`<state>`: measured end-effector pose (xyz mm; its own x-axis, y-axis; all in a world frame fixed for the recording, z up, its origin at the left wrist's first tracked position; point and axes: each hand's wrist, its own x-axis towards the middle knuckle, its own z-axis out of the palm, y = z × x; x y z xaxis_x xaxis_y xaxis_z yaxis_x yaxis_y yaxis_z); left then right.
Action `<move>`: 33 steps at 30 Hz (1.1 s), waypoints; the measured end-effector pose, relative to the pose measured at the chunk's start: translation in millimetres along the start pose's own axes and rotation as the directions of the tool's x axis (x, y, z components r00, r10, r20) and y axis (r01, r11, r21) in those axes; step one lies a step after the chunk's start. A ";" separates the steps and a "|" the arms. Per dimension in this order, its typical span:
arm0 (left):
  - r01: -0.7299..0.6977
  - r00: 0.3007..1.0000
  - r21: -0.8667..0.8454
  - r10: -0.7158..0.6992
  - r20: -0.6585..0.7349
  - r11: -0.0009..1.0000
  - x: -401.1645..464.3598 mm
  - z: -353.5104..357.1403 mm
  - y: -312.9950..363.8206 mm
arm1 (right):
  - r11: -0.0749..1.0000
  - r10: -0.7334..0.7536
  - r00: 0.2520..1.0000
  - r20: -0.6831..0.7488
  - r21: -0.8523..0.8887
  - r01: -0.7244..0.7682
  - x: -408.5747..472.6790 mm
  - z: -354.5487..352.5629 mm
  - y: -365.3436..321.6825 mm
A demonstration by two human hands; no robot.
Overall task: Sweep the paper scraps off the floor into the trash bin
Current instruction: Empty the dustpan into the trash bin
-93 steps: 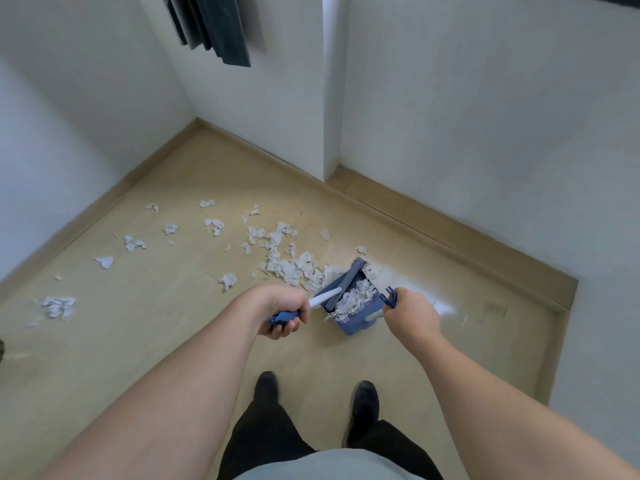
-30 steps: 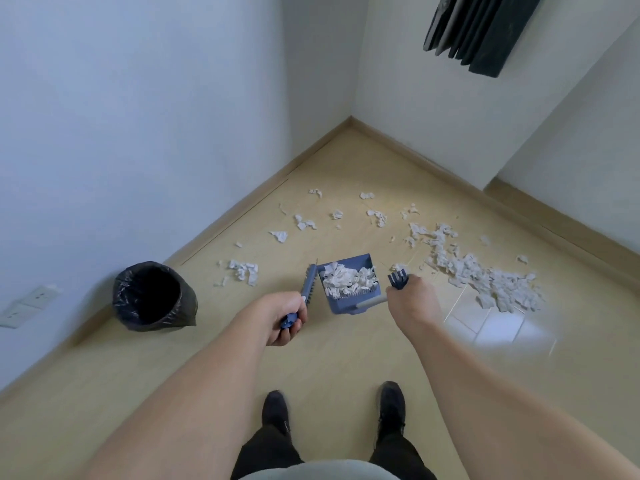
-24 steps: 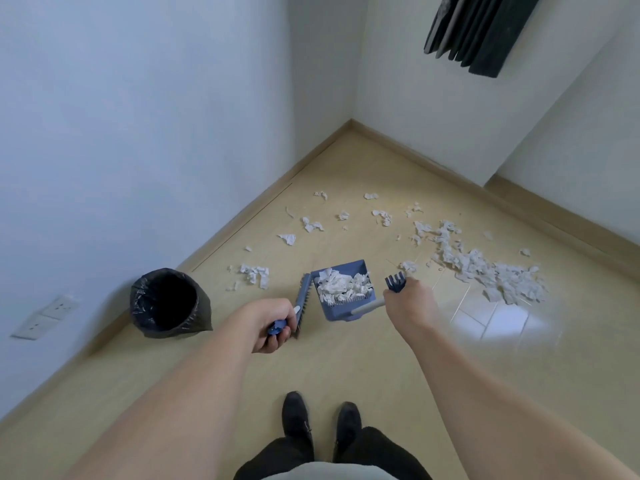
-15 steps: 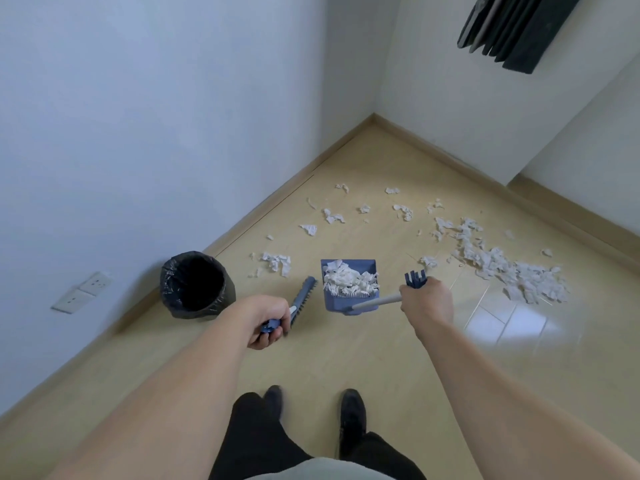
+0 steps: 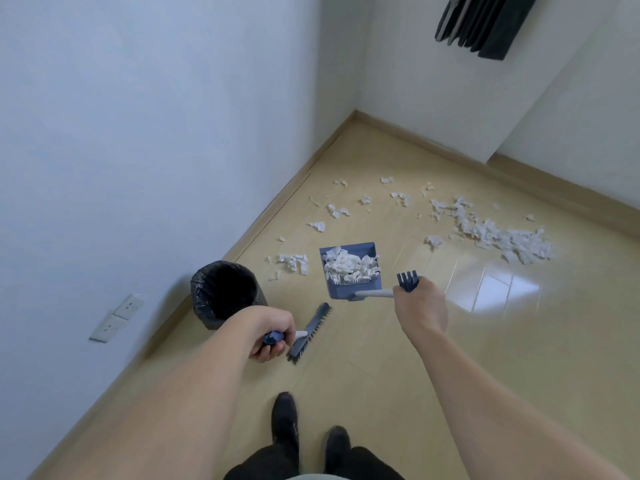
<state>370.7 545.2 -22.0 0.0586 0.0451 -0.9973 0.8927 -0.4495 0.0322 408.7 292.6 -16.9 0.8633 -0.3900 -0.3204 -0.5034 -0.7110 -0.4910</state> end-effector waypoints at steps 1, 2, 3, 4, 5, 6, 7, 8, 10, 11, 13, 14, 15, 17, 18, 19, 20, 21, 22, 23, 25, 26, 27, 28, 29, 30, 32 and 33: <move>-0.009 1.000 -0.010 0.009 0.004 1.000 -2.1 -3.1 -6.4 | 1.000 -0.005 1.000 -0.003 0.004 0.005 -9.3 1.6 -1.9; -0.013 1.000 -0.019 0.013 0.007 1.000 -4.2 -4.9 -14.6 | 1.000 -0.011 1.000 -0.003 0.009 0.011 -18.1 4.6 -2.1; -0.018 1.000 -0.030 0.018 0.006 0.999 -6.1 -6.2 -17.8 | 1.000 -0.019 1.000 -0.004 0.016 0.019 -22.3 5.9 -2.1; -0.021 1.000 -0.052 0.021 -0.002 0.998 -5.8 -7.7 -31.7 | 0.999 -0.039 0.999 0.014 0.013 0.039 -32.5 11.3 -1.8; -0.023 1.000 -0.060 0.023 -0.009 0.998 -5.8 -8.6 -41.6 | 0.998 -0.055 0.998 0.024 0.013 0.055 -39.0 14.5 -1.3; -0.032 0.999 -0.071 0.030 -0.020 0.997 -4.2 -9.9 -52.6 | 0.997 -0.074 0.997 0.030 0.021 0.074 -46.0 17.9 -0.2; -0.044 0.999 -0.073 0.042 -0.032 0.996 -2.5 -11.7 -64.7 | 0.996 -0.085 0.996 0.035 0.027 0.084 -55.3 22.0 0.2; -0.056 0.998 -0.079 0.053 -0.042 0.995 -0.7 -14.5 -73.0 | 0.995 -0.094 0.995 0.039 0.029 0.093 -61.8 24.6 -0.3; -0.080 0.994 -0.068 0.075 -0.073 0.994 0.8 -20.3 -90.9 | 0.994 -0.102 0.994 0.044 0.035 0.101 -80.7 33.5 -2.3; -0.079 0.994 -0.059 0.074 -0.079 0.995 0.3 -23.1 -99.9 | 0.995 -0.100 0.994 0.043 0.031 0.099 -92.4 37.7 -4.2; -0.081 0.994 -0.043 0.077 -0.075 0.996 1.5 -30.6 -112.1 | 0.995 -0.095 0.995 0.037 0.031 0.094 -110.6 45.9 -10.1; -0.085 0.993 -0.040 0.082 -0.083 0.996 3.3 -35.6 -116.9 | 0.996 -0.088 0.996 0.035 0.032 0.087 -119.5 50.4 -15.5; -0.094 0.992 -0.035 0.090 -0.090 0.995 6.0 -43.0 -122.4 | 0.997 -0.075 0.997 0.029 0.038 0.074 -129.1 56.1 -23.3; -0.107 0.989 -0.035 0.102 -0.105 0.994 11.2 -55.0 -132.4 | 0.996 -0.065 0.998 0.014 0.055 0.064 -144.2 67.4 -37.7; -0.109 0.989 -0.031 0.105 -0.108 0.994 13.0 -61.7 -139.3 | 0.997 -0.054 0.998 0.011 0.057 0.053 -152.1 74.1 -43.8; -0.108 0.988 -0.027 0.105 -0.113 0.994 15.5 -68.5 -148.8 | 0.998 -0.035 0.999 0.011 0.059 0.034 -161.2 82.0 -47.8; -0.104 0.989 -0.027 0.101 -0.110 0.994 18.2 -72.7 -155.0 | 0.998 -0.022 1.000 0.009 0.061 0.021 -166.3 86.4 -48.6; -0.095 0.991 -0.025 0.092 -0.101 0.995 23.0 -84.0 -166.7 | 0.998 0.004 1.000 0.007 0.068 -0.004 -176.0 97.8 -51.5; -0.090 0.993 -0.015 0.089 -0.083 0.996 27.1 -95.0 -175.7 | 0.996 0.035 0.999 -0.001 0.078 -0.035 -183.4 107.1 -53.7; -0.081 0.994 -0.008 0.080 -0.075 0.997 30.3 -101.3 -180.4 | 0.994 0.056 0.998 -0.008 0.091 -0.055 -187.9 110.0 -53.2; -0.067 0.996 0.025 0.068 -0.058 0.997 36.4 -119.0 -194.3 | 0.990 0.090 0.996 -0.020 0.115 -0.087 -200.1 120.2 -55.2; -0.063 0.997 0.041 0.065 -0.041 0.997 38.6 -126.5 -199.7 | 0.989 0.089 0.996 -0.022 0.123 -0.086 -206.2 122.3 -56.0; -0.061 0.998 0.053 0.062 -0.020 0.997 39.6 -132.9 -204.5 | 0.990 0.079 0.997 -0.027 0.117 -0.075 -212.6 123.6 -56.6; -0.060 0.998 0.062 0.061 -0.016 0.996 40.7 -139.8 -207.3 | 0.992 0.057 0.998 -0.032 0.110 -0.053 -218.6 123.5 -56.4; -0.054 0.998 0.067 0.055 -0.023 0.996 43.0 -145.6 -210.2 | 0.996 0.030 0.999 -0.030 0.090 -0.027 -223.3 123.4 -55.4; -0.049 0.998 0.071 0.052 -0.038 0.996 44.3 -152.0 -212.5 | 0.998 0.003 1.000 -0.030 0.064 -0.001 -228.6 122.5 -55.7; -0.044 0.996 0.081 0.050 -0.068 0.996 43.3 -162.9 -217.1 | 0.999 -0.049 0.998 -0.036 0.008 0.049 -237.0 120.0 -58.8; -0.047 0.995 0.086 0.054 -0.083 0.995 41.7 -167.6 -219.4 | 0.997 -0.077 0.996 -0.039 -0.007 0.077 -240.3 118.8 -61.4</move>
<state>252.2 795.2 -59.4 0.1441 0.0949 -0.9850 0.8472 -0.5262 0.0732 227.9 499.5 -6.0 0.9004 -0.3565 -0.2495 -0.4351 -0.7433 -0.5082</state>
